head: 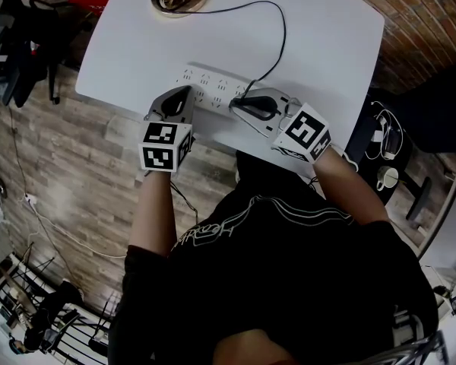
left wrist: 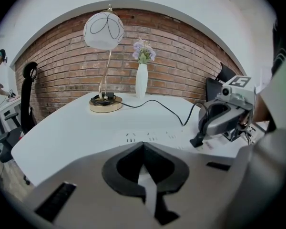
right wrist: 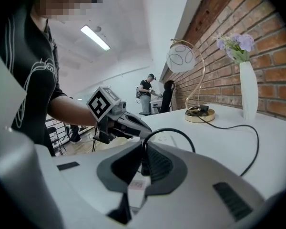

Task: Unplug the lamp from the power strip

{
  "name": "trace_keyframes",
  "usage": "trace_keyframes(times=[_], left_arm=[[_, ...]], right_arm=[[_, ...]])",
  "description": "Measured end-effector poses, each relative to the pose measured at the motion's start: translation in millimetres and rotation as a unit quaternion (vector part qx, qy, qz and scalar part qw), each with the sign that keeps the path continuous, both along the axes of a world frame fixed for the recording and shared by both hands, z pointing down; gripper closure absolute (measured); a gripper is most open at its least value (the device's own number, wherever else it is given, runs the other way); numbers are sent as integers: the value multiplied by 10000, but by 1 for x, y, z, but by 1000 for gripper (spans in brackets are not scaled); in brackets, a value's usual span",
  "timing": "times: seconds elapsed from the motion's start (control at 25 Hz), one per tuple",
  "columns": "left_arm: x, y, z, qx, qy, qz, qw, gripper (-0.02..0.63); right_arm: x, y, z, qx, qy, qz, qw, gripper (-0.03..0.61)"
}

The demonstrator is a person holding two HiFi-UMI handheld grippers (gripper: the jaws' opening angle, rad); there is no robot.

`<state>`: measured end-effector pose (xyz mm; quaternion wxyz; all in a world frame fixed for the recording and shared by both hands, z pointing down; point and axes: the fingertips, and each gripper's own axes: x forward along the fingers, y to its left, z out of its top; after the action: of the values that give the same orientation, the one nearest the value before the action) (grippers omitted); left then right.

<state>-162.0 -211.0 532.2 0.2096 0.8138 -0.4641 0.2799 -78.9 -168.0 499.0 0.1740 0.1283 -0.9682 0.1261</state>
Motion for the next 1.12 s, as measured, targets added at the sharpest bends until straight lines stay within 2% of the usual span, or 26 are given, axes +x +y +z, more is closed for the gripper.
trace_keyframes(times=[0.16, 0.24, 0.6, 0.96, 1.12], left_arm=[[0, -1, 1, -52, 48, -24, 10000, 612], [1, -1, 1, -64, 63, -21, 10000, 611], [0, -1, -1, -10, 110, 25, 9999, 611], [-1, -1, 1, -33, 167, 11, 9999, 611], [-1, 0, 0, -36, 160, -2, 9999, 612]], right_arm=[[-3, 6, -3, 426, 48, -228, 9988, 565], [-3, 8, -3, 480, 63, -287, 9984, 565], [3, -3, -2, -282, -191, -12, 9994, 565], [2, 3, -3, -29, -209, -222, 9995, 565], [2, 1, -4, -209, -256, -211, 9992, 565]])
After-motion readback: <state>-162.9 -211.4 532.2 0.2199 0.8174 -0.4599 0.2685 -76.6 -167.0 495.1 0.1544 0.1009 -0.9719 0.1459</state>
